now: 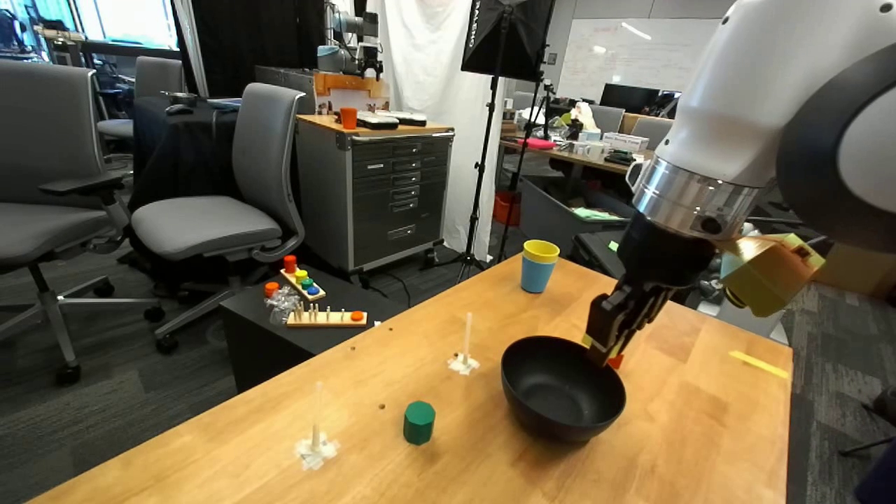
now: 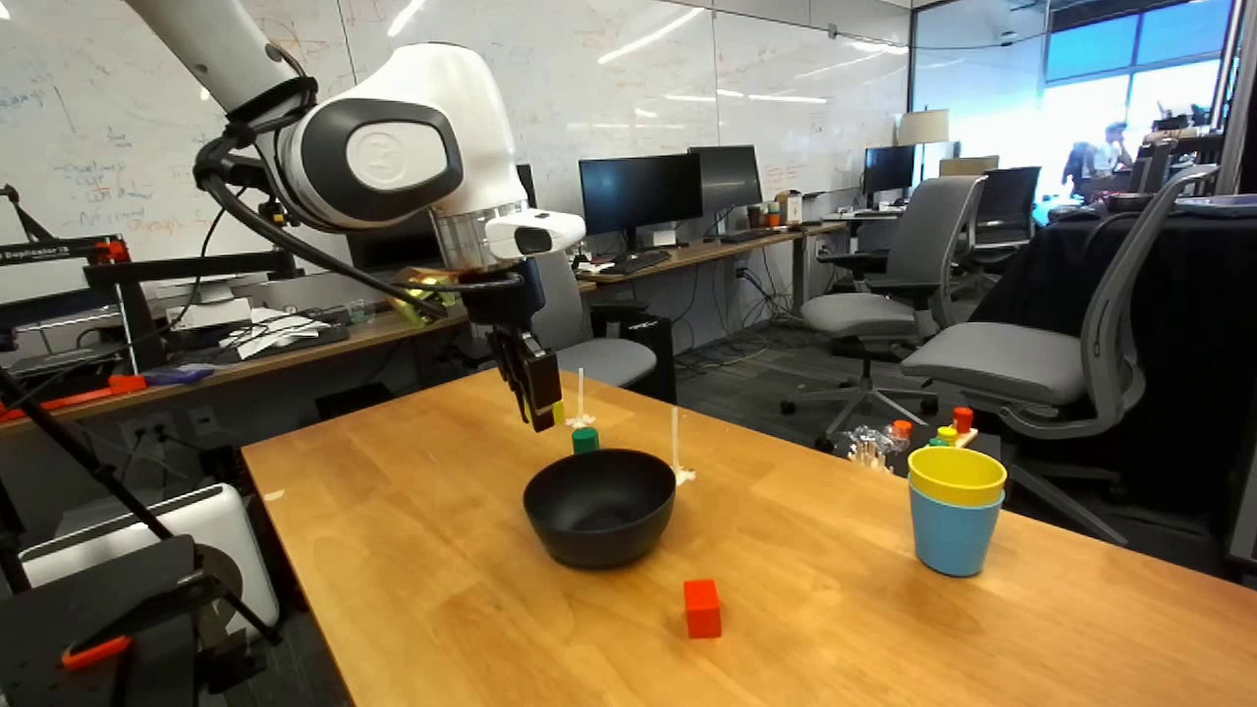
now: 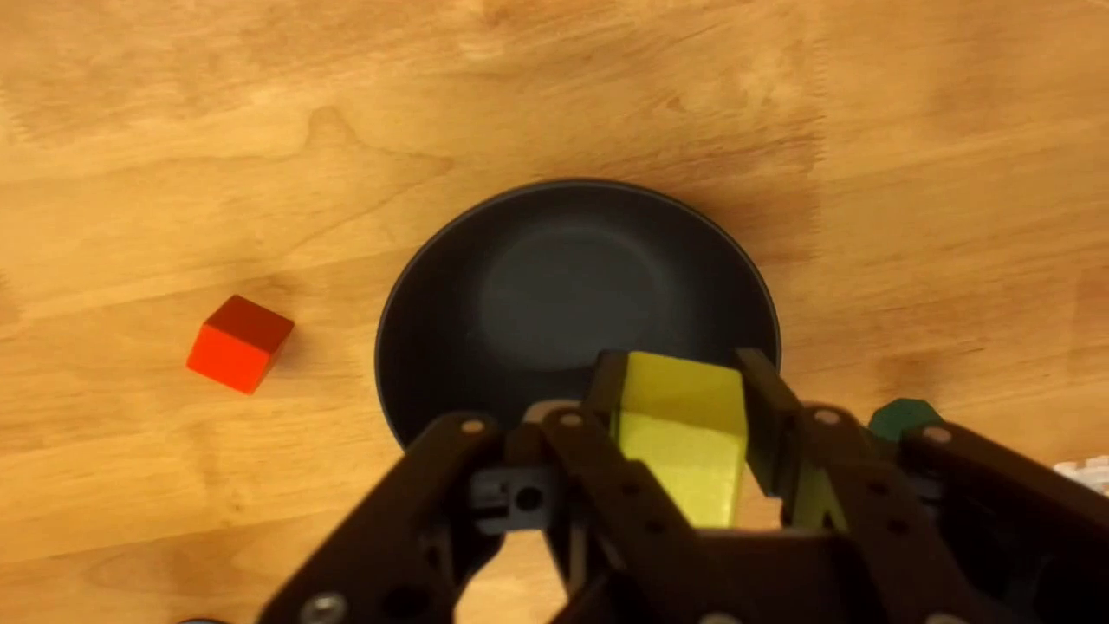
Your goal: Put the blocks inside the black bowl
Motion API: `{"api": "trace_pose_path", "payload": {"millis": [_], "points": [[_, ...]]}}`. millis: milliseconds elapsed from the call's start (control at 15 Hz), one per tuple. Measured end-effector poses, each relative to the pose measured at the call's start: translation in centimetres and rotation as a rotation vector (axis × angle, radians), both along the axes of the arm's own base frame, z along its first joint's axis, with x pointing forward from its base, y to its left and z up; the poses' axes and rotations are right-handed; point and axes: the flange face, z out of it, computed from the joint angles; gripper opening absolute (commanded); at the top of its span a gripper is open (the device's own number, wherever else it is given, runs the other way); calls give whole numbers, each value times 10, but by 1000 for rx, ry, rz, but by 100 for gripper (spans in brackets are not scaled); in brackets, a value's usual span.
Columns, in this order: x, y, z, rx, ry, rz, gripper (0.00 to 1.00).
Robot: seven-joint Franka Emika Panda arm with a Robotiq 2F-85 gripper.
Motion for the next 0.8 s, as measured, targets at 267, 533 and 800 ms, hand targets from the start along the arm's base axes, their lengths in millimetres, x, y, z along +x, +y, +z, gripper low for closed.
{"api": "trace_pose_path", "payload": {"millis": [267, 533, 800], "points": [[-3, -4, -15, 17, -4, -10, 14], [-3, -12, -31, 25, -20, -26, 12], [0, -20, -42, 25, -57, -41, 13]]}}
